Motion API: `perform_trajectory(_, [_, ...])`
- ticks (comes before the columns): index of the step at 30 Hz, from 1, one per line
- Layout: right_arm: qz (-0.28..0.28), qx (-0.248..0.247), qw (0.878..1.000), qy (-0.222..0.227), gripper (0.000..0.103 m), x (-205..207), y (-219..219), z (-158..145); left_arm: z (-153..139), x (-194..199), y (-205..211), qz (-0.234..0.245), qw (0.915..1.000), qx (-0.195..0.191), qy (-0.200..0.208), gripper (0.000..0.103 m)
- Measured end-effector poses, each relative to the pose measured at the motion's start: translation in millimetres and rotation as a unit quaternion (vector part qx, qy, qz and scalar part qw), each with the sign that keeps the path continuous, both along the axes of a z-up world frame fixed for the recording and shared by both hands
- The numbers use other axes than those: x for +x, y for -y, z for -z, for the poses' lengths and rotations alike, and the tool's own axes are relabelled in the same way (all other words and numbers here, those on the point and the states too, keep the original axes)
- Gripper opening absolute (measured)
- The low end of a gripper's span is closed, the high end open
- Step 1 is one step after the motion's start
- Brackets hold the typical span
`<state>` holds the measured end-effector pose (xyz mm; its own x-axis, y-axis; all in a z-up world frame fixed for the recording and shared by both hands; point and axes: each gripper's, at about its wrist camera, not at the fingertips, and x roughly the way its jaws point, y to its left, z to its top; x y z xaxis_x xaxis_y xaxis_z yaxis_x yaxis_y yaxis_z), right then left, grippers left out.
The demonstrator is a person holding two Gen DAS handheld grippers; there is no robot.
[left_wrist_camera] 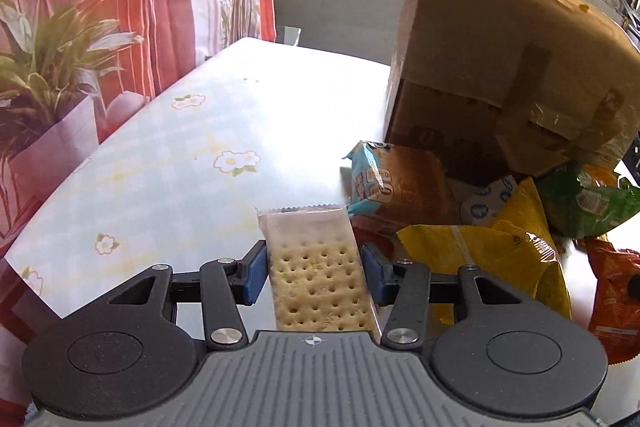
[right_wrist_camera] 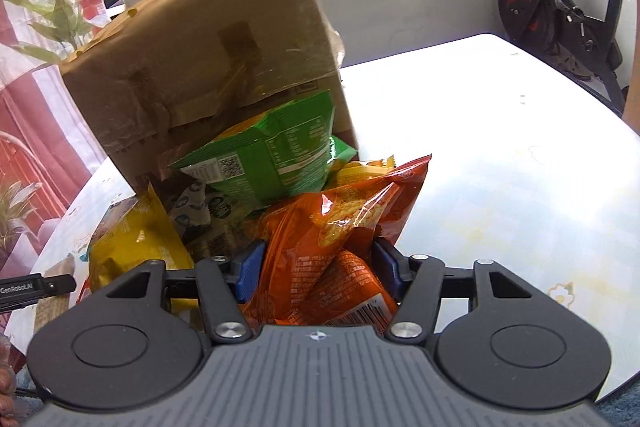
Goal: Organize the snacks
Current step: 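Lift both snacks over the box and open both tools to release them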
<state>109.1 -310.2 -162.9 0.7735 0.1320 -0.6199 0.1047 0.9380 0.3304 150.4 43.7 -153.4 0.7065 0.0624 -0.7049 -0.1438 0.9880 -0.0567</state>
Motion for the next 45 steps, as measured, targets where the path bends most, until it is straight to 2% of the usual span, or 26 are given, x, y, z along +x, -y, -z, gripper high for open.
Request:
perform_trajectory(5, [0.057, -0.004, 0.998, -0.001, 0.06, -4.8, 15.9, 0.0, -7.1, -0.8, -3.3, -0.009, 0.9997, 0.008, 0.021, 0.052])
perform_trajectory(9, [0.105, -0.035, 0.994, 0.018, 0.06, -11.3, 23.9, -7.3, -16.2, -1.7, -6.1, -0.018, 0.9988, 0.013, 0.044, 0.052])
perform_trajectory(14, [0.144, -0.043, 0.987, 0.059, 0.06, -18.0, 37.4, -23.8, -43.3, 1.6, -11.8, -0.014, 0.9955, 0.018, 0.092, 0.052])
perform_trajectory(19, [0.149, -0.061, 0.98, 0.116, 0.06, -16.3, 46.9, -52.2, -76.8, 9.0, -9.0, 0.006, 0.9899, 0.014, 0.141, 0.052])
perform_trajectory(25, [0.121, -0.082, 0.97, 0.194, 0.06, -1.7, 45.5, -95.0, -111.0, 23.7, 12.2, 0.043, 0.9815, 0.011, 0.186, 0.052])
perform_trajectory(30, [0.093, -0.084, 0.961, 0.248, 0.06, 19.1, 41.0, -131.0, -137.5, 43.9, 33.2, 0.072, 0.9732, -0.01, 0.218, 0.052])
perform_trajectory(34, [0.044, -0.083, 0.952, 0.292, 0.06, 48.7, 34.6, -154.4, -149.1, 66.5, 54.6, 0.092, 0.9669, -0.024, 0.237, 0.052])
perform_trajectory(37, [0.011, -0.103, 0.942, 0.319, 0.06, 79.9, 18.0, -165.5, -152.7, 92.5, 75.1, 0.103, 0.9663, -0.032, 0.234, 0.052])
perform_trajectory(40, [-0.021, -0.115, 0.943, 0.312, 0.06, 118.7, 2.1, -168.3, -154.2, 119.6, 95.2, 0.117, 0.966, -0.028, 0.229, 0.052])
perform_trajectory(45, [-0.06, -0.106, 0.958, 0.258, 0.06, 176.4, -19.1, -154.7, -151.2, 162.6, 110.3, 0.13, 0.9668, -0.029, 0.218, 0.052])
